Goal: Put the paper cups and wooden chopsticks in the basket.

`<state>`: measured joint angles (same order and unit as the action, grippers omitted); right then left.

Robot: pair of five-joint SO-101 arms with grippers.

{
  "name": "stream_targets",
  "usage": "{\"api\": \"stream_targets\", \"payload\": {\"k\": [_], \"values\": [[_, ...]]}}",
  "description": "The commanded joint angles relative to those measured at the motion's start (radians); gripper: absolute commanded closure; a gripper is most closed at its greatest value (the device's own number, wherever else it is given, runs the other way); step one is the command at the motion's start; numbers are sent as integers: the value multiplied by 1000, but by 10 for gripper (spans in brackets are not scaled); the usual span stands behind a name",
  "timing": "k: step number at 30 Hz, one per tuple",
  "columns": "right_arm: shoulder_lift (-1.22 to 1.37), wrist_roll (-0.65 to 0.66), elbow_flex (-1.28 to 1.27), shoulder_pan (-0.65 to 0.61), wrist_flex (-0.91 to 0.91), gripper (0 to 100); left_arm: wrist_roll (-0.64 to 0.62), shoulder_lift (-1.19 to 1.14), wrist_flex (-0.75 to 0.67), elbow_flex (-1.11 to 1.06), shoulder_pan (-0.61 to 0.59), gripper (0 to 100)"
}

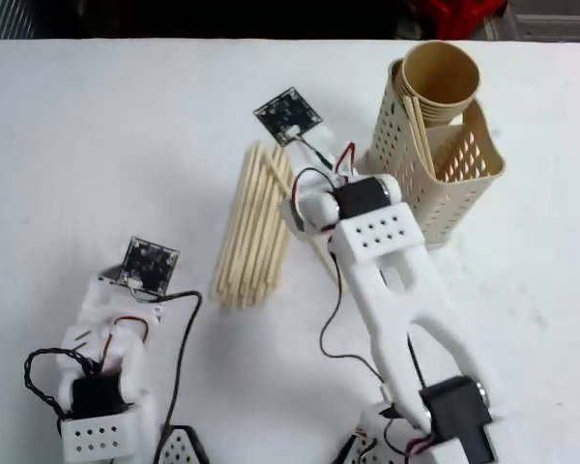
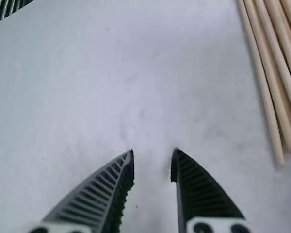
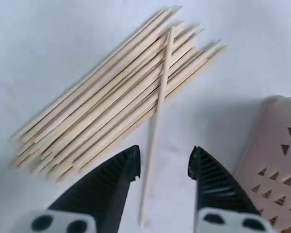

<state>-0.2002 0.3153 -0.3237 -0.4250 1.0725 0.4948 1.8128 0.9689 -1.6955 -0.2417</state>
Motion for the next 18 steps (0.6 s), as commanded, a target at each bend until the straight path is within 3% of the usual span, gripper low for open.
{"api": "stream_targets", "payload": {"k": [1,18], "values": [[16,2,-28,-5,-70,826,11,10,-12,3,10,854],[44,11,-198,15,-248,825,9,7,61,3,10,854]]}}
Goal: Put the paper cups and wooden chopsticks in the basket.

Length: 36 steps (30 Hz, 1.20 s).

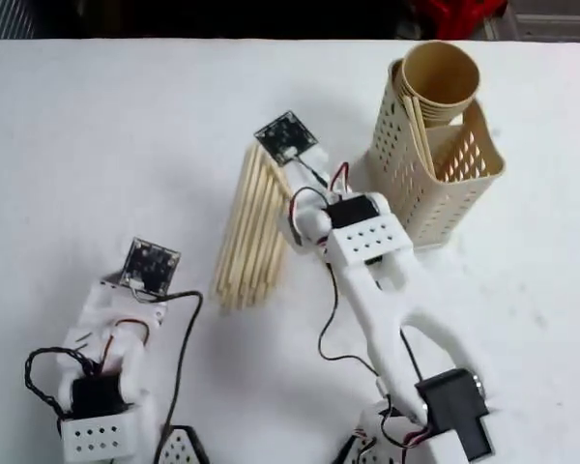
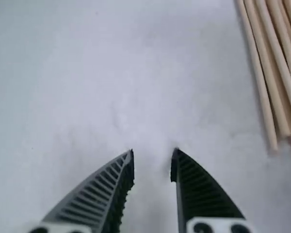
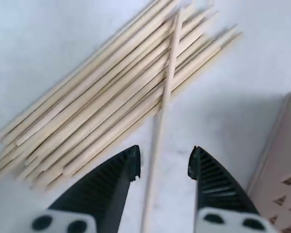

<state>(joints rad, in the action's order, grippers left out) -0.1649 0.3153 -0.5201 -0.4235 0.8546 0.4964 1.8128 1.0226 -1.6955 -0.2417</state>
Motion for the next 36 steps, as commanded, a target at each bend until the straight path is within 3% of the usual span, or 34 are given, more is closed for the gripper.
{"api": "stream_targets", "payload": {"k": [1,19,29,36], "values": [[24,11,-2,2,-39,825,8,7,8,3,8,854],[288,55,212,-73,-130,825,9,7,14,3,4,857],[404,58,256,30,-99,829,9,7,14,3,4,857],[407,60,232,24,-96,846,9,7,14,3,4,857]]}}
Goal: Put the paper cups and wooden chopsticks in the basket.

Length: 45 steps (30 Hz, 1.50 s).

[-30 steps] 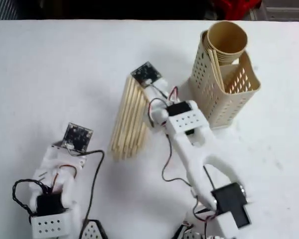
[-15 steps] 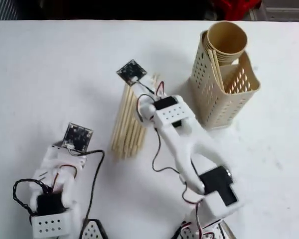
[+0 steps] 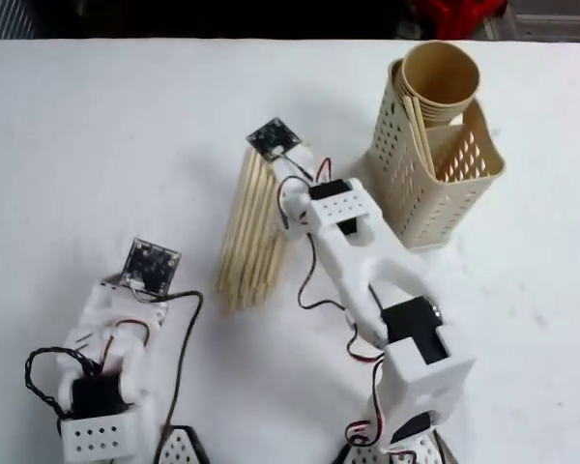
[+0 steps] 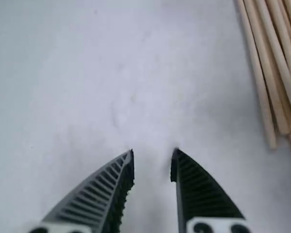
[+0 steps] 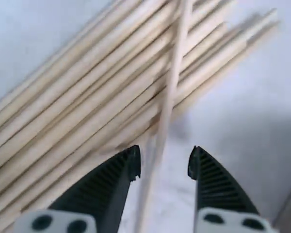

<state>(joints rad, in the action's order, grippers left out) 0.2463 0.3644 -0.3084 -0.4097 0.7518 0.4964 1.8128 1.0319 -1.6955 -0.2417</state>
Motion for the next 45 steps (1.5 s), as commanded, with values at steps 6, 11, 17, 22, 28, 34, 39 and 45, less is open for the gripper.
{"api": "stream_targets", "payload": {"k": [6,11,17,22,28,34,39,45], "values": [[-4,11,6,13,2,964,9,7,5,3,4,857],[-4,11,6,16,5,968,9,7,5,3,4,857],[-2,9,6,16,7,963,9,7,5,3,4,857],[47,9,17,10,5,963,9,7,5,3,4,857],[93,9,81,18,48,961,9,7,5,3,4,857],[81,5,83,19,54,982,9,7,5,3,4,857],[-111,-63,71,68,122,981,9,7,5,3,4,857],[-443,-140,-21,82,142,981,9,7,5,3,4,857]]}}
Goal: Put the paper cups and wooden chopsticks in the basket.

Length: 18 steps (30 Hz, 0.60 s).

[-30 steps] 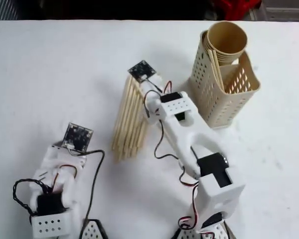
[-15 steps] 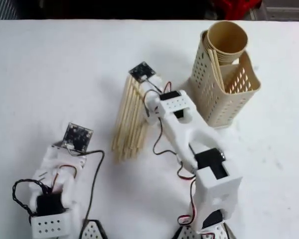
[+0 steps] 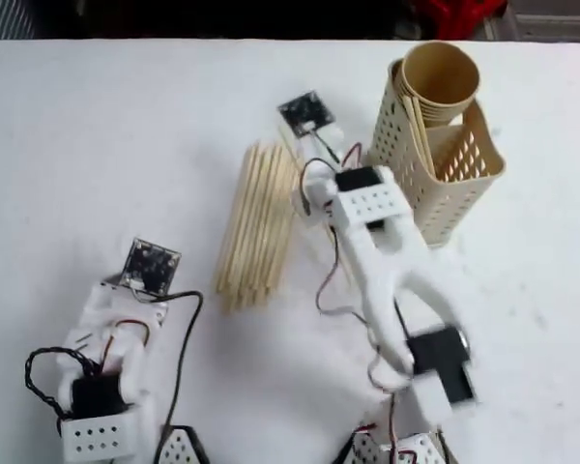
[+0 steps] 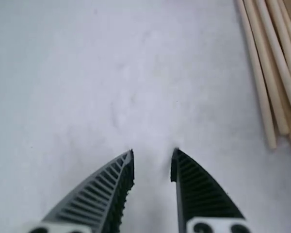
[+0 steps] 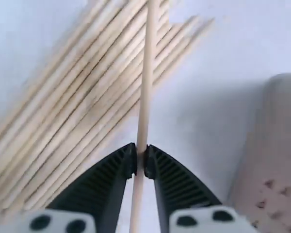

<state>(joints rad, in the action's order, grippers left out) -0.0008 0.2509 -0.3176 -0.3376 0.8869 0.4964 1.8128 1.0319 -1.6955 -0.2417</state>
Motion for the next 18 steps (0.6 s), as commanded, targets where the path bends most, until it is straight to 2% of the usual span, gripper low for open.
{"api": "stream_targets", "payload": {"k": [1,5,13,18], "values": [[-259,-26,-20,10,7,981,9,7,5,3,4,857],[-521,-25,-23,47,8,981,9,7,5,3,4,857],[-895,-29,-12,257,-70,981,9,7,5,3,8,857],[-940,-186,-18,410,-216,981,9,7,5,3,8,857]]}}
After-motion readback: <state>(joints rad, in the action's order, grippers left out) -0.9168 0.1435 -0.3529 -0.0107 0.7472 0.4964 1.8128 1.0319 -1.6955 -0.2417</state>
